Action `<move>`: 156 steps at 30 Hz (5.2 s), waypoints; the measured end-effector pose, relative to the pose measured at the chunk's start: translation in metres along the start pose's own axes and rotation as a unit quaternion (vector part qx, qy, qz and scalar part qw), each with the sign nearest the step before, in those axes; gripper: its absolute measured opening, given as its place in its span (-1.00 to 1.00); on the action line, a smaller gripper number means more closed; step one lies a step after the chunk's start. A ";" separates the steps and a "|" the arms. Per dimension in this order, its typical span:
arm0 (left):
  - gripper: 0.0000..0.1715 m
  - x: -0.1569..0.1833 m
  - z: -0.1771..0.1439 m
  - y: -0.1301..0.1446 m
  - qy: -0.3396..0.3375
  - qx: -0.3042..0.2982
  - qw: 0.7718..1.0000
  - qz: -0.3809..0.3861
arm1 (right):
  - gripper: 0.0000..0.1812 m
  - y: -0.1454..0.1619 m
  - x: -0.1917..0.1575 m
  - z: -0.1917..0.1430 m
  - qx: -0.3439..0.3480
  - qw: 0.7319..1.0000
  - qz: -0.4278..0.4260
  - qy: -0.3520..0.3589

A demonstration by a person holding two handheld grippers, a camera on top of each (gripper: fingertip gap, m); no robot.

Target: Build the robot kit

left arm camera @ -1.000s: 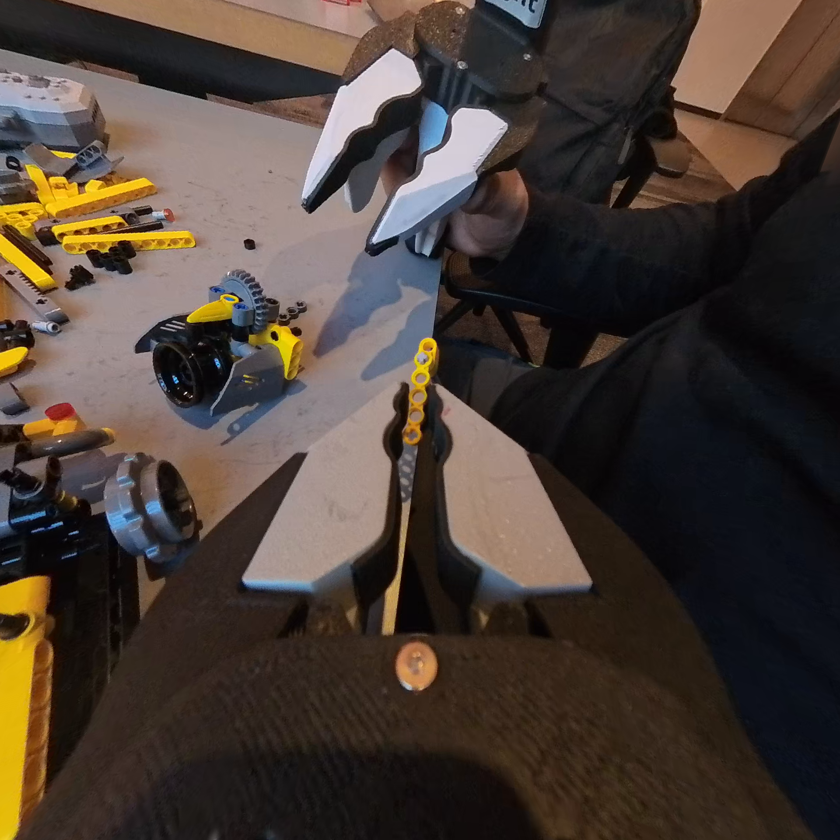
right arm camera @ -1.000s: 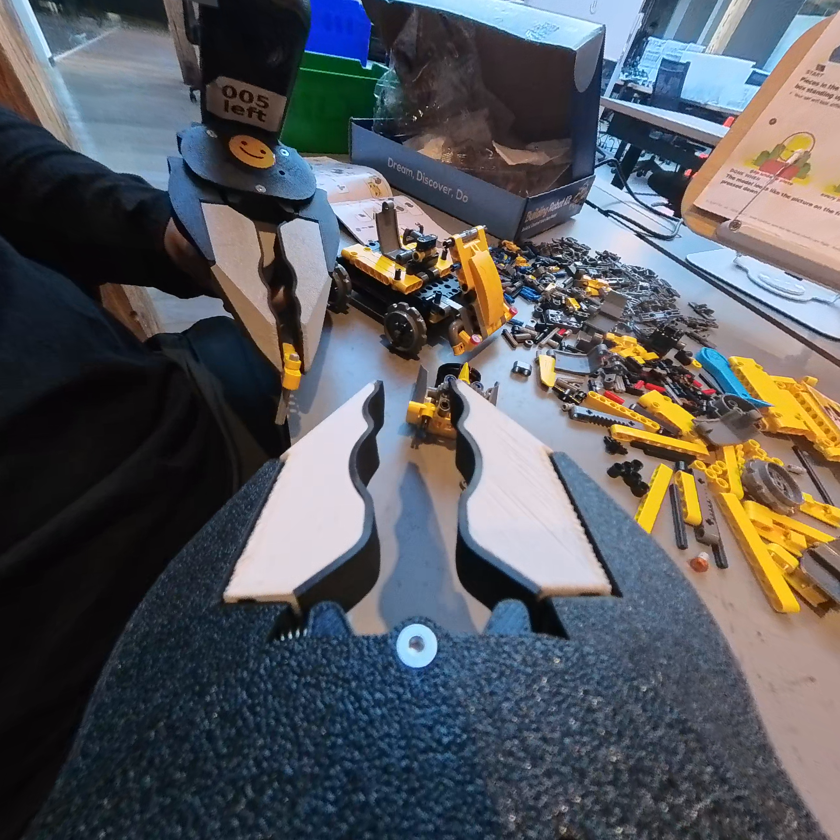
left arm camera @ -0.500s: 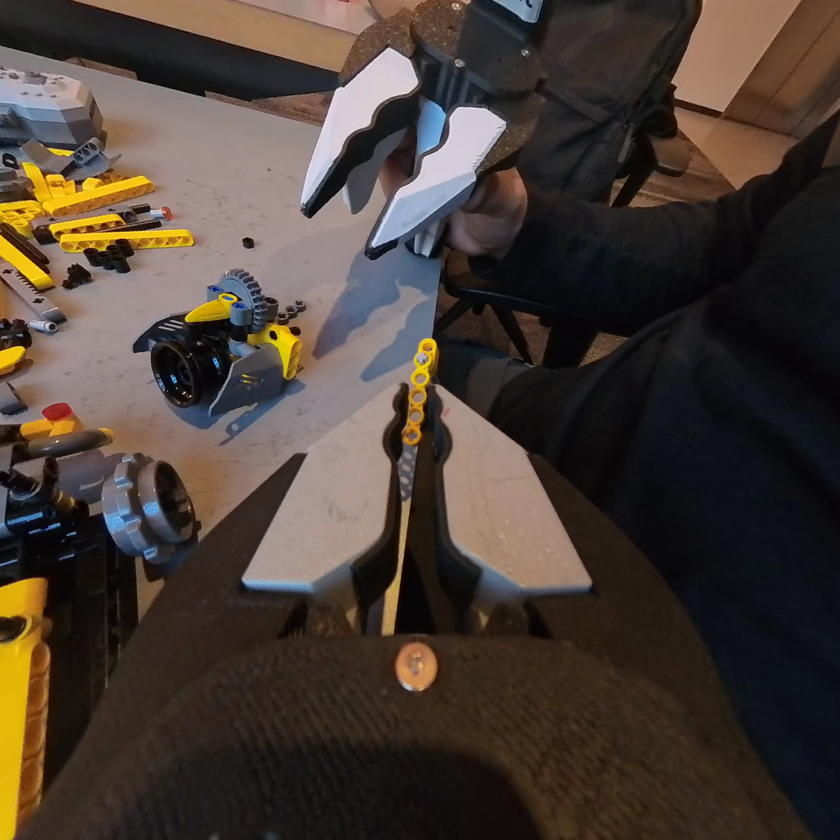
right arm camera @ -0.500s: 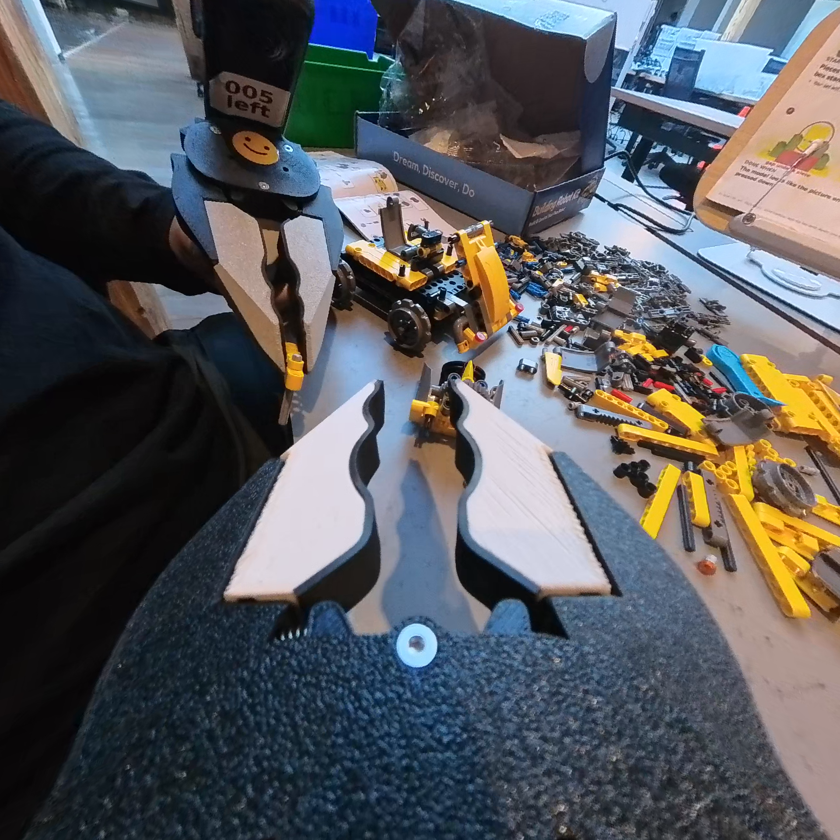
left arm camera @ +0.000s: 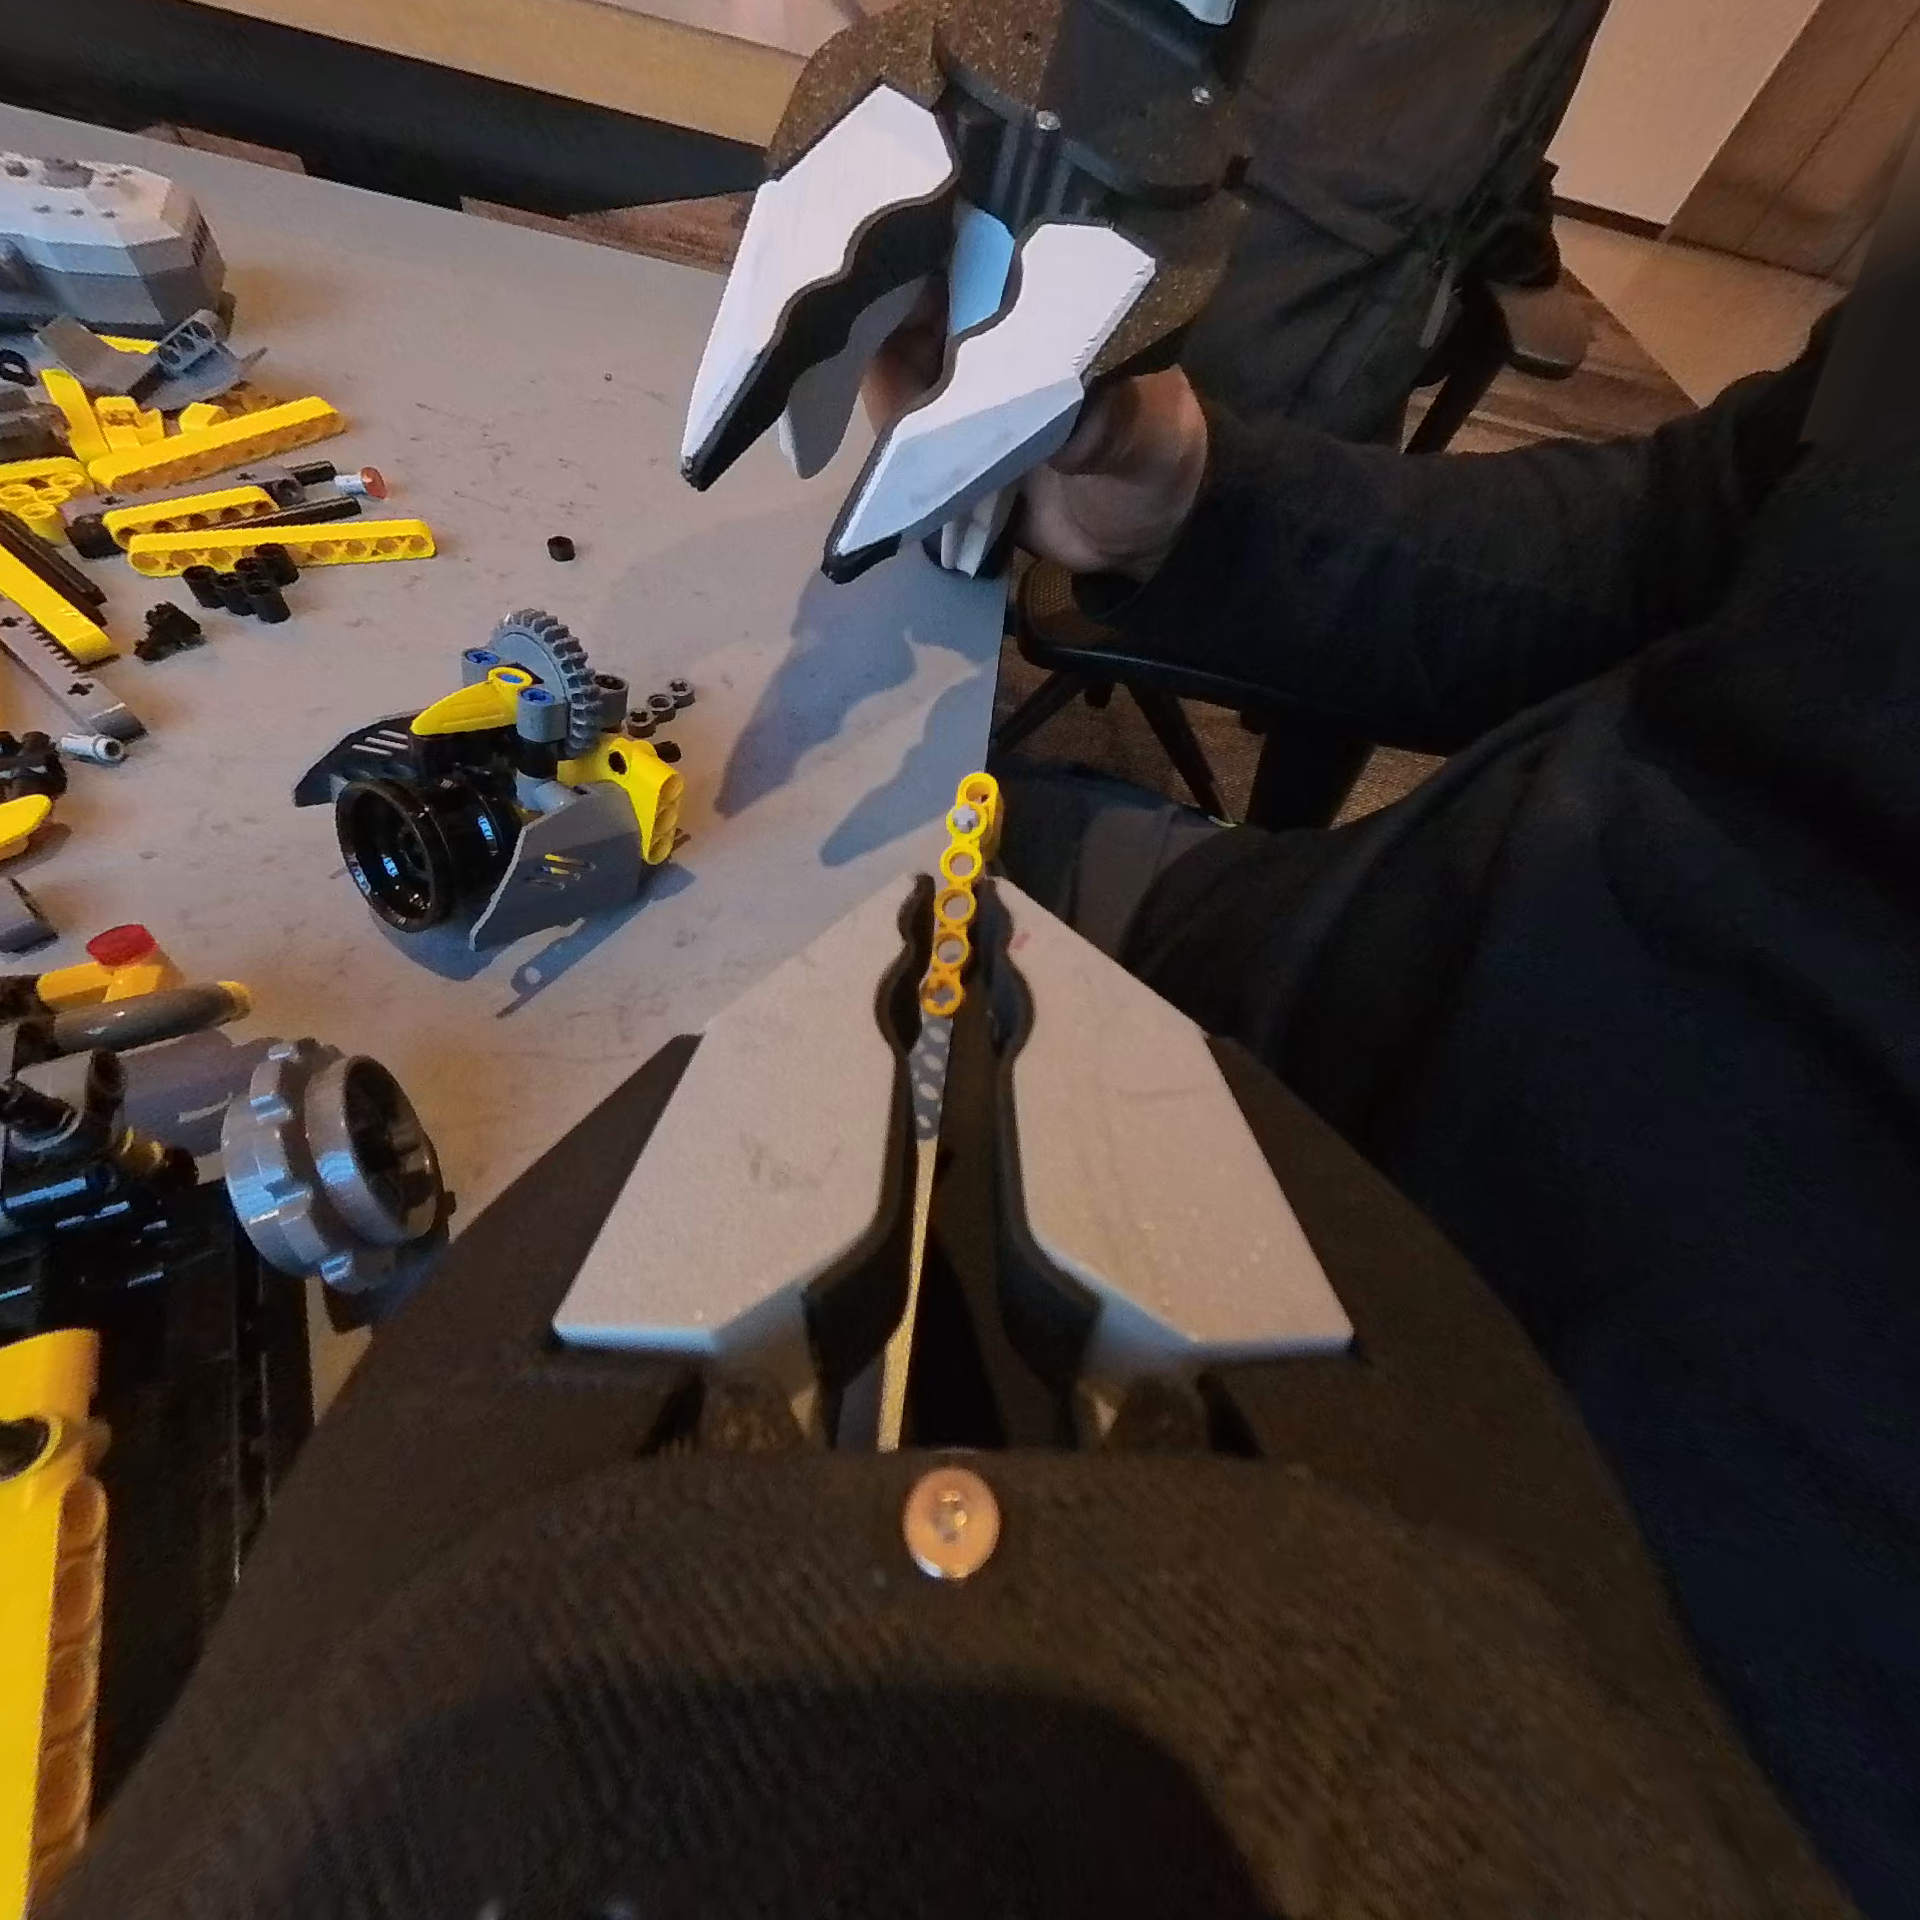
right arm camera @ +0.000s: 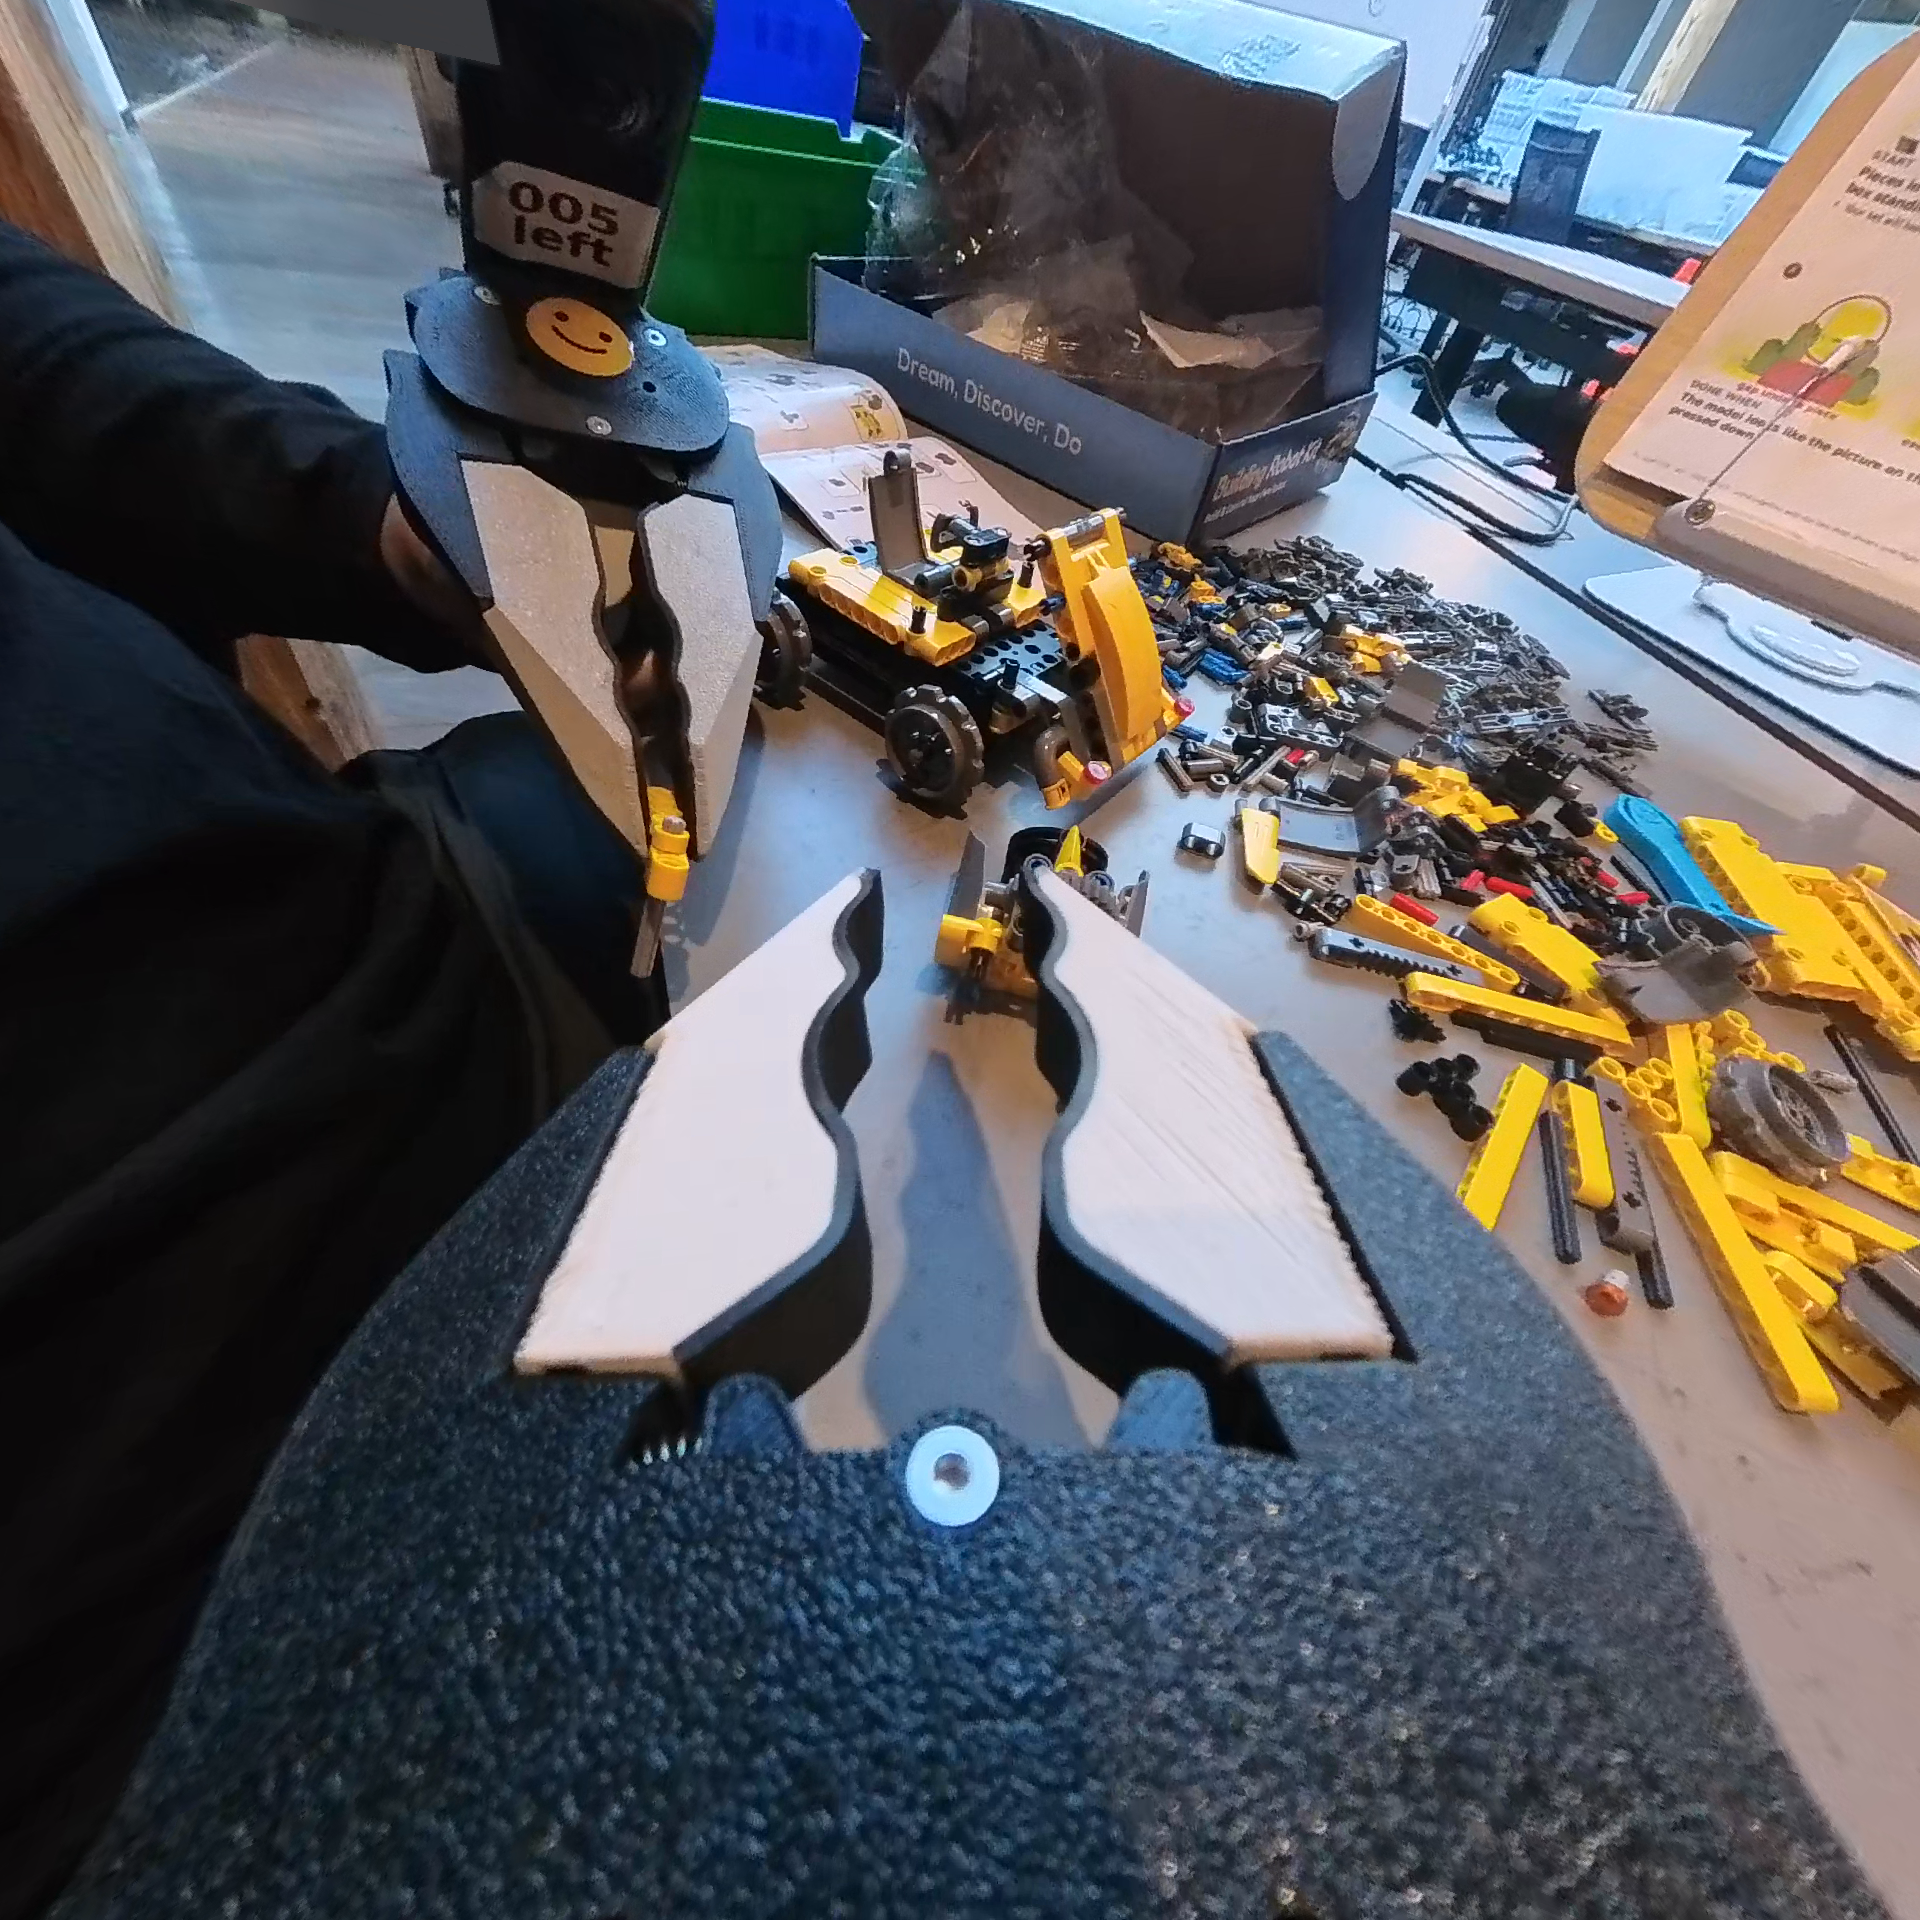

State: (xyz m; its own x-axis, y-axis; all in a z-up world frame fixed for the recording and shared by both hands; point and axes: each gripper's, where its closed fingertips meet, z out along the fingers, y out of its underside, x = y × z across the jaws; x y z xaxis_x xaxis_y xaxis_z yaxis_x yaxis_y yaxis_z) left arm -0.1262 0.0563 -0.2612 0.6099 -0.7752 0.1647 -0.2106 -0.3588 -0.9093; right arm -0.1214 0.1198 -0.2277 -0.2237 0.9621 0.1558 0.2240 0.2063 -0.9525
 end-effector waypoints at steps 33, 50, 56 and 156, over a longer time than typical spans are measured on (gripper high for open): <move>-0.95 -0.031 0.054 -0.132 -0.300 0.019 0.898 0.322 | -0.80 -0.033 0.016 -0.053 0.172 0.971 0.168 0.019; -0.94 0.023 -0.012 -0.049 -0.307 0.074 0.928 0.197 | -0.60 -0.009 -0.060 0.007 0.067 0.989 0.082 -0.106; -0.94 0.023 -0.027 -0.032 -0.290 0.112 0.942 0.129 | -0.61 0.009 -0.073 0.023 0.007 0.993 0.040 -0.113; -0.95 -0.096 -0.222 0.050 -0.320 0.022 0.935 -0.150 | -0.65 -0.034 -0.062 0.215 -0.241 0.959 -0.145 0.018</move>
State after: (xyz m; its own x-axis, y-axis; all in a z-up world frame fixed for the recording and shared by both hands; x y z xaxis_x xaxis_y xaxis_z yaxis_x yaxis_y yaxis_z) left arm -0.3649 -0.0023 -0.2376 0.9719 -0.1678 0.1651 0.0665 -0.4770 -0.8764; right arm -0.3192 0.0153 -0.2614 -0.3125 0.8551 0.4138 0.5719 0.5171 -0.6368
